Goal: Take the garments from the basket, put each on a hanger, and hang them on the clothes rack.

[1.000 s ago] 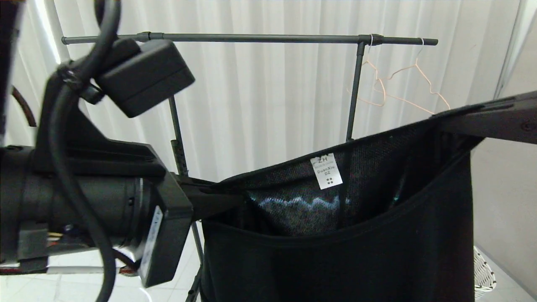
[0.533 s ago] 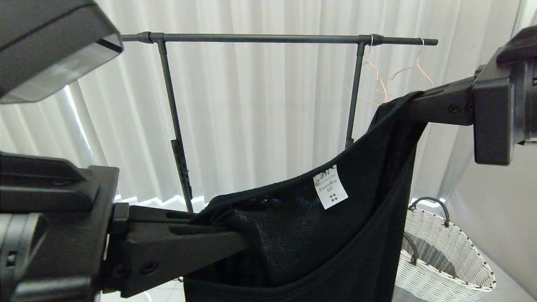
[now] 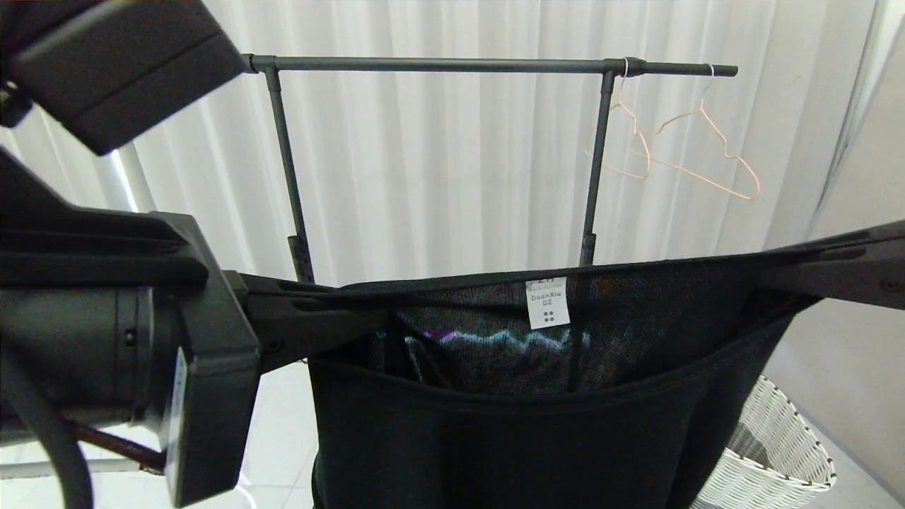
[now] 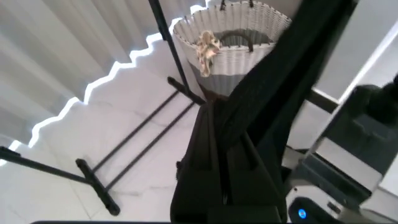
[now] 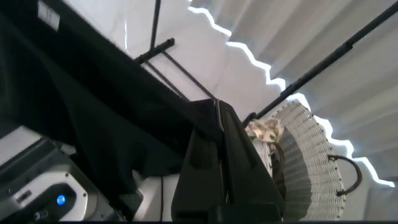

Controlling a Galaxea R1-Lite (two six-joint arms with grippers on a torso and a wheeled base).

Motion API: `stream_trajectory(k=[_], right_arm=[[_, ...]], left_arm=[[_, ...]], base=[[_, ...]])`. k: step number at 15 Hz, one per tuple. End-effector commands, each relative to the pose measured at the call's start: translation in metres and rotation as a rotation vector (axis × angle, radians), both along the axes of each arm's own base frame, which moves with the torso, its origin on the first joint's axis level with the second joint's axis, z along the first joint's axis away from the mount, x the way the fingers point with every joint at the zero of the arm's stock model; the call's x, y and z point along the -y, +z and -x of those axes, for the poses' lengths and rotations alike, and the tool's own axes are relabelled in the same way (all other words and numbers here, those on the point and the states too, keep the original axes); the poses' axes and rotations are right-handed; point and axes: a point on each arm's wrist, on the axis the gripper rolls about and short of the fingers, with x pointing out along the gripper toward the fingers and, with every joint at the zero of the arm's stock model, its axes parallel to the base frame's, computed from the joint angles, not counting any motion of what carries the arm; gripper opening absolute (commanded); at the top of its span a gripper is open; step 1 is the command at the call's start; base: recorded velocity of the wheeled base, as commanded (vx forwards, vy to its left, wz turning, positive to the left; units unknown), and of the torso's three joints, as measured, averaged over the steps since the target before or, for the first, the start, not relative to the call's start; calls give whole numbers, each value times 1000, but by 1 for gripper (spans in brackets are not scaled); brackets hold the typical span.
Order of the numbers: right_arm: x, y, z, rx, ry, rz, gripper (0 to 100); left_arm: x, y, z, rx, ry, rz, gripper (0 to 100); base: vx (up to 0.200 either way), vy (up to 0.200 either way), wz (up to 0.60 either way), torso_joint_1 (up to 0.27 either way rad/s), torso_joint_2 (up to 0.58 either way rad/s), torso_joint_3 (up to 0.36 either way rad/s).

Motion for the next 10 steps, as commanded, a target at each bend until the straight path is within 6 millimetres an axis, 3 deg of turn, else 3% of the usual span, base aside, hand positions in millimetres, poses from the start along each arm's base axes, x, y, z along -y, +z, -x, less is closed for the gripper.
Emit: stream_trajectory(k=[1,6,7,10], right_arm=[[18,4,11,14,3,-24,0],[13,3,11,7,18,-13,0],[14,3,11,7,16,-14,100],[14,2,12,5,26,-13,100]], left_arm=[[11,7,-13,13,22,20,0],[17,3,-19,25,29,34,0],[17,3,-19,25,29,34,0],[10,-6,-16,11,43,10,0]], base=[[0,0,0,0,0,0],[0,0,0,0,0,0],[0,0,0,0,0,0],[0,0,0,0,0,0]])
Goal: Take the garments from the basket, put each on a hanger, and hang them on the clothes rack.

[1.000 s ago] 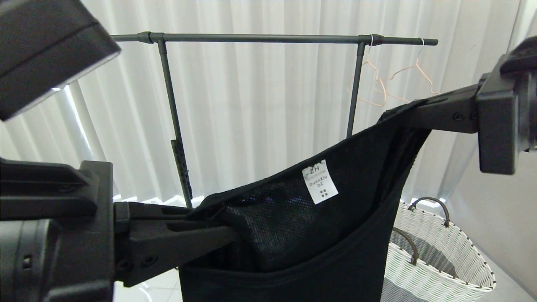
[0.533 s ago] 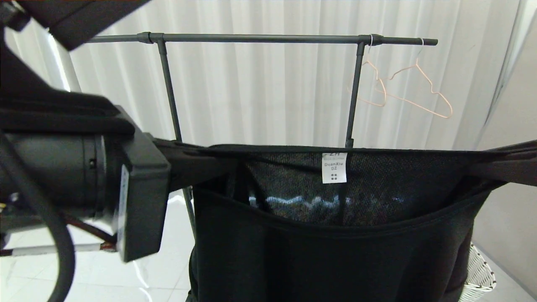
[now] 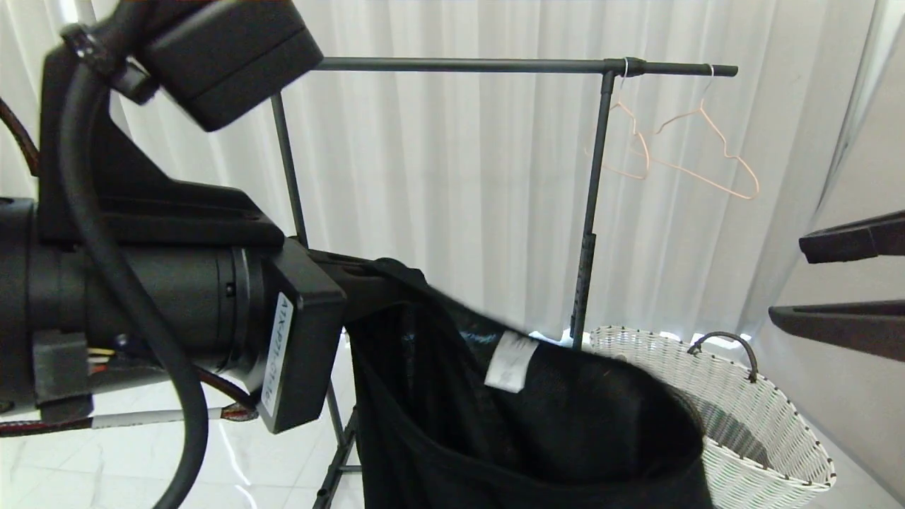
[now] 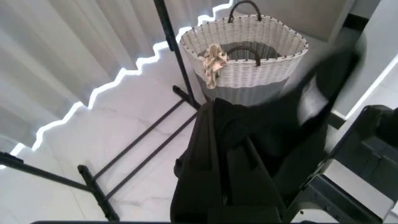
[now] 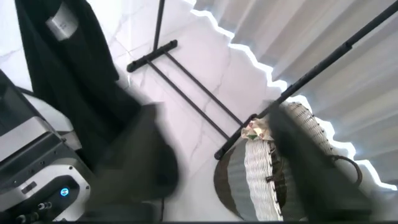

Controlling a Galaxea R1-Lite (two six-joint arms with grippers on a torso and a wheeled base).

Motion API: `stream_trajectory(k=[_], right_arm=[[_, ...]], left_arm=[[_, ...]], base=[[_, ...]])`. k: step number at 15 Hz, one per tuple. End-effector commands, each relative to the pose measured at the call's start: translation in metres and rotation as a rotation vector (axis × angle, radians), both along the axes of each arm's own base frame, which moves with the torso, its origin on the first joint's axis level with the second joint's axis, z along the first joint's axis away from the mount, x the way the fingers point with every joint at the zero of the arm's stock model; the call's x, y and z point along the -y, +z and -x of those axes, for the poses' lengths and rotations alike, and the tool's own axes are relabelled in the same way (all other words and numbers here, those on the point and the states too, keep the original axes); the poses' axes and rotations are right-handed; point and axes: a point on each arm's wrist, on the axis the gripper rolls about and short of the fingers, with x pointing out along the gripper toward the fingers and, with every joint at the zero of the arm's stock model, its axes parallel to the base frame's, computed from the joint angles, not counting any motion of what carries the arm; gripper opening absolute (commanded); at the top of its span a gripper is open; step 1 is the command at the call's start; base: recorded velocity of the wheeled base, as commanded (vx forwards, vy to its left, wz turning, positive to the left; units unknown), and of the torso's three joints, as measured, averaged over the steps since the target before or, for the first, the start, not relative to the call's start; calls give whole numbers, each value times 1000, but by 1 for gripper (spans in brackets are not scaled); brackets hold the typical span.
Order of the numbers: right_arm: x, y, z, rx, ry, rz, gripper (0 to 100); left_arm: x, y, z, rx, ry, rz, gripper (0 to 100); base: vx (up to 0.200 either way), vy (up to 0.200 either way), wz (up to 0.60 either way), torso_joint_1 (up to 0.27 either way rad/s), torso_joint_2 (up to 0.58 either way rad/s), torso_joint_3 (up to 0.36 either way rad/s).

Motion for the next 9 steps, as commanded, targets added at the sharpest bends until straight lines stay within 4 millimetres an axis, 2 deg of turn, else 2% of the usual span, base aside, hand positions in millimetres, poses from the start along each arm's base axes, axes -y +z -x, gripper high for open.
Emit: stream_trajectory(k=[1,3,4,6,7,9], right_arm=[[-1,-1,2,-2,13,1,100],[5,0,1,-2,-13,-3,100],[15,0,-5,-11,-86,15,100],[50,-5,-16,-48,-339,67,100],[67,-13,-16,-97,-457,116,100],[86,-36,-15,-177,-605,188,100]], left_arm=[[-7,-6,1,-9,17,-13,0],[-15,-16,-1,-23,53,-44,0],[-27,-25,0,-13,93,-88,0],[-68,-48,5,23,194,-211,0],[-85,-55,9,27,253,-232,0],[-111,-63,19,24,393,-222,0]], base=[[0,0,0,0,0,0],[0,0,0,0,0,0],[0,0,0,0,0,0],[0,0,0,0,0,0],[0,0,0,0,0,0],[0,0,0,0,0,0]])
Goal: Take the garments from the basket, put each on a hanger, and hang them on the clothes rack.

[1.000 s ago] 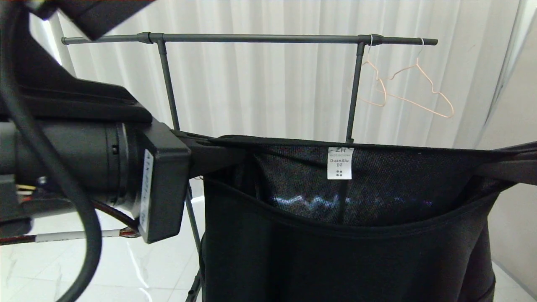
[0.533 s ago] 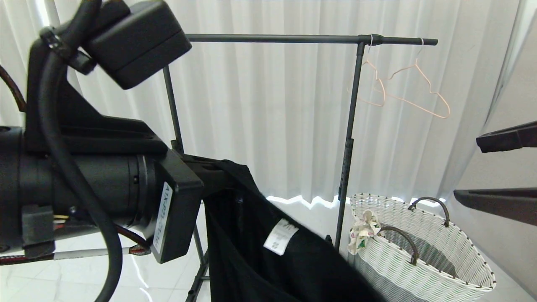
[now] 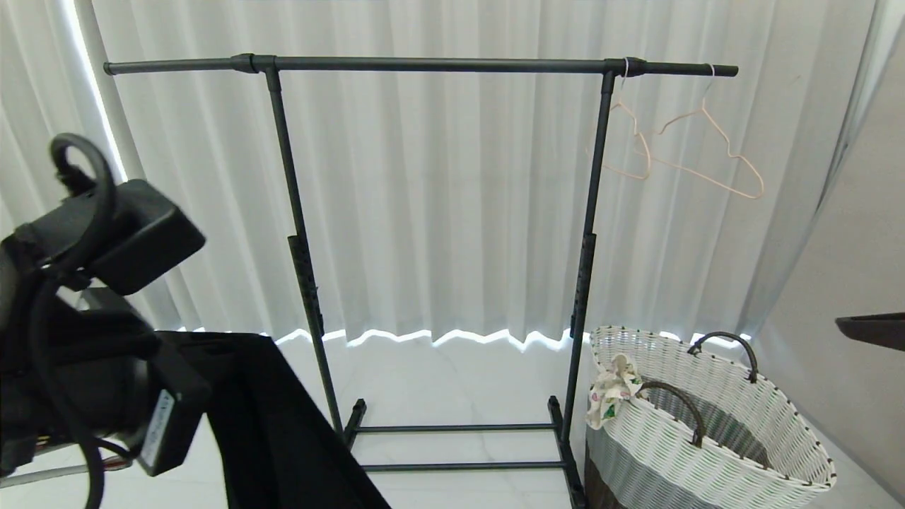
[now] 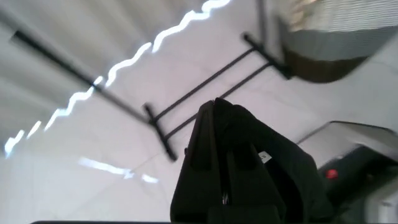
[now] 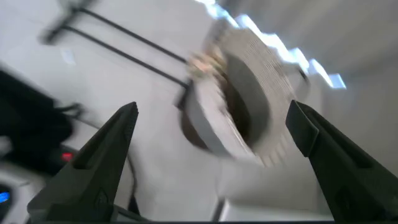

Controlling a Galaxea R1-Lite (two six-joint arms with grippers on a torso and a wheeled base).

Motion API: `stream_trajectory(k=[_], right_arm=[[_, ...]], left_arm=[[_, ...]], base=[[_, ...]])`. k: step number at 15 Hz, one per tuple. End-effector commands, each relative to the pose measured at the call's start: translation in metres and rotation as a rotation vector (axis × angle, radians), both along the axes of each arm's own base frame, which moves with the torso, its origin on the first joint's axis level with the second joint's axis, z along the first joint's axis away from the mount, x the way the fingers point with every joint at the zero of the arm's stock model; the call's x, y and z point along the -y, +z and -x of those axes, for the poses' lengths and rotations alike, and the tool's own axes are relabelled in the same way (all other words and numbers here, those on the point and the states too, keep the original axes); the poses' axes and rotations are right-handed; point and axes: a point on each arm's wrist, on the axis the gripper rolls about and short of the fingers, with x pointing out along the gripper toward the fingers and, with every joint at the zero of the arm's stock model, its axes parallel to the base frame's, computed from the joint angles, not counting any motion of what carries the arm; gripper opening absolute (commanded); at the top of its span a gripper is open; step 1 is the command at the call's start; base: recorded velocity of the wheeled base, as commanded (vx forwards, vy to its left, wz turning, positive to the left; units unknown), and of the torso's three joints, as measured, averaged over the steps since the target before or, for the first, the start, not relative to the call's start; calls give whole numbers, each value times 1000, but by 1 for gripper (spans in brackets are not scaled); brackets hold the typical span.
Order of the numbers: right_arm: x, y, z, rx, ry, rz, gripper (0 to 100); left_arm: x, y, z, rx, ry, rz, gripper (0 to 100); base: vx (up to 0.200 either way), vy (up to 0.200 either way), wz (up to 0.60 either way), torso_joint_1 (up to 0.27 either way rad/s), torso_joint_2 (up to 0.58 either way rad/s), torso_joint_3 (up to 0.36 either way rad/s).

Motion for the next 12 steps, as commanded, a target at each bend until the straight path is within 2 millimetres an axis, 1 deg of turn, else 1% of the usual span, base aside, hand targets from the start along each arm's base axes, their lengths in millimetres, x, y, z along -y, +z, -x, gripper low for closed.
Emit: stream_trajectory(k=[1,3,5,8,10,12], right_arm=[[36,-32,9,-94,-235,72,100],[40,-56,11,-57,-256,68,100],[42,-73,13,4,-254,61,100],[48,-86,5,32,-300,121,100],[51,-94,5,60,-326,132,100],[53,-96,-2,86,-367,114,100]], left_arm=[[-41,-11,25,43,180,19,0],[-55,-22,42,26,287,117,0],[-62,-27,50,26,358,155,0],[-62,-29,48,16,367,147,0],[-62,-33,46,0,368,139,0],[-62,-39,46,-19,371,125,0]], base=[[0,0,0,0,0,0],[0,0,0,0,0,0],[0,0,0,0,0,0],[0,0,0,0,0,0],[0,0,0,0,0,0],[0,0,0,0,0,0]])
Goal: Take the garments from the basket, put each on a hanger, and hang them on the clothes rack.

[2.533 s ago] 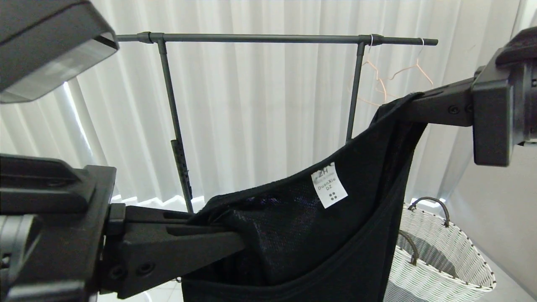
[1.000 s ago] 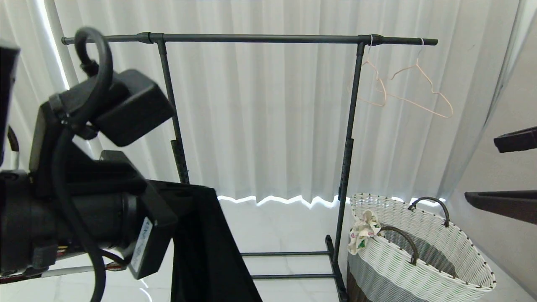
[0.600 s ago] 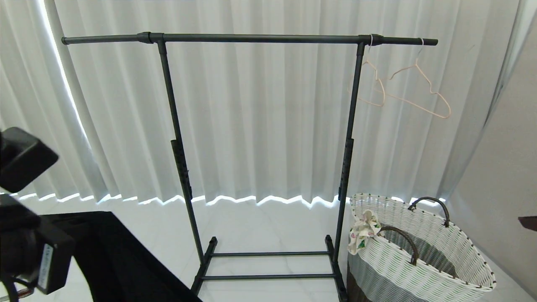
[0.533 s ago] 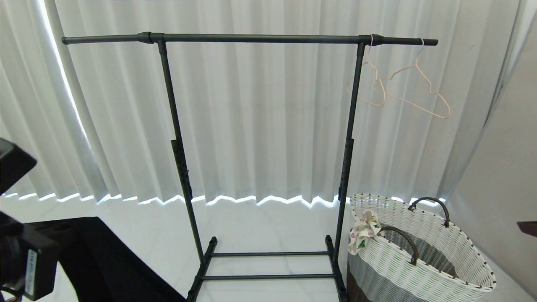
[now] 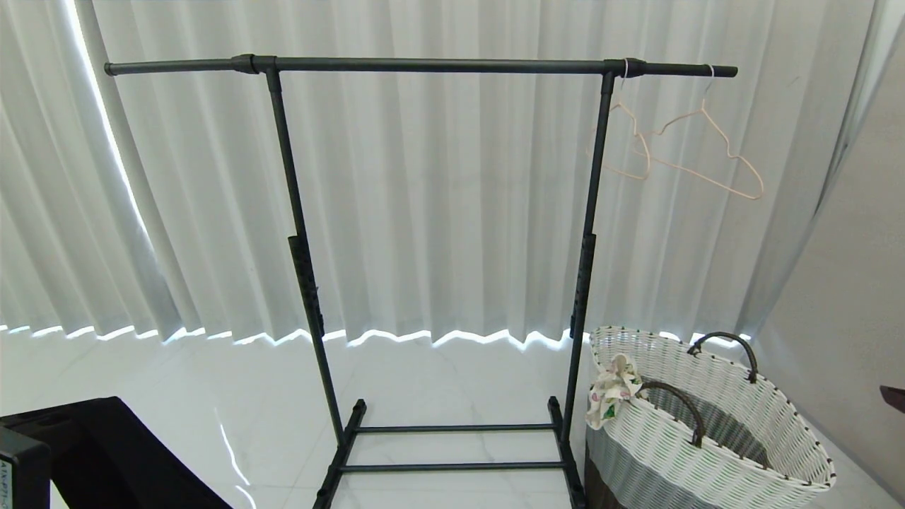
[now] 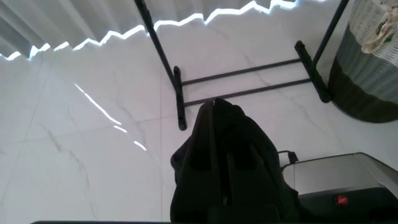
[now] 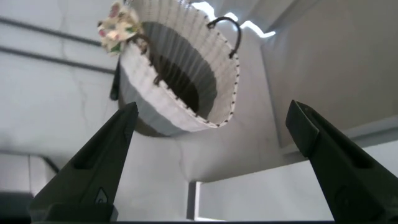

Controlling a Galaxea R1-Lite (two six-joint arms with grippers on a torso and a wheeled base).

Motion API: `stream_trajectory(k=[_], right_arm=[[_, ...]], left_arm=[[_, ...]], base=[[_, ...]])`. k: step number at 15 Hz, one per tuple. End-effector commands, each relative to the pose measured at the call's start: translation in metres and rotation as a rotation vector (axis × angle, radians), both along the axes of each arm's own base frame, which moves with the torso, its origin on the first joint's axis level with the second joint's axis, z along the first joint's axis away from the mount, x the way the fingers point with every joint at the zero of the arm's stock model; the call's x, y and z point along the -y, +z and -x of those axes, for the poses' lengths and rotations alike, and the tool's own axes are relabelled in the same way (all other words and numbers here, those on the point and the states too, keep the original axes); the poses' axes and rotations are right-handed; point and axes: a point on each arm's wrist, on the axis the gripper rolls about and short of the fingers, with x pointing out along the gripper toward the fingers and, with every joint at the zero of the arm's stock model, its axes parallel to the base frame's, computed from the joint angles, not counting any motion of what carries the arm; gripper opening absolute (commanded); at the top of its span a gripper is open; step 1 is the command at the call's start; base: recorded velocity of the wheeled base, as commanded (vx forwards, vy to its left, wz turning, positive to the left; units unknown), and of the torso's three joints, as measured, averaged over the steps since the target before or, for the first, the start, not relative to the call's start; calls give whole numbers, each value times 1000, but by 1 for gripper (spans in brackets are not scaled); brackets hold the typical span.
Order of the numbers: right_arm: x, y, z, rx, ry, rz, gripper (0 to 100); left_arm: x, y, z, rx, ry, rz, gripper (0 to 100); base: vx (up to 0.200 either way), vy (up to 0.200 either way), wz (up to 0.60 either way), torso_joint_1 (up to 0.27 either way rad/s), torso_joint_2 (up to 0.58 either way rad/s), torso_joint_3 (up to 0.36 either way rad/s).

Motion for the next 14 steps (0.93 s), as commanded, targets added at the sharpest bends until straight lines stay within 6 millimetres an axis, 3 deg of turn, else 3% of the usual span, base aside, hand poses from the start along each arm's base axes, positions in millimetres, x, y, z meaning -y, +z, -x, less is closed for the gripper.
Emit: stream_trajectory(k=[1,5,14], right_arm=[[5,-4,-7,1,-58,-1,100],[5,2,-22,57,-72,-28,100],[5,3,-26,51,-67,-43,100]], left_arm=[[0,-7,0,-26,2,-10,0],[0,-15,0,-51,1,-31,0],[-9,-14,-13,-2,155,-129,0]], base=[[0,0,0,0,0,0],[0,0,0,35,-130,-128],[0,0,0,178,-473,-281]])
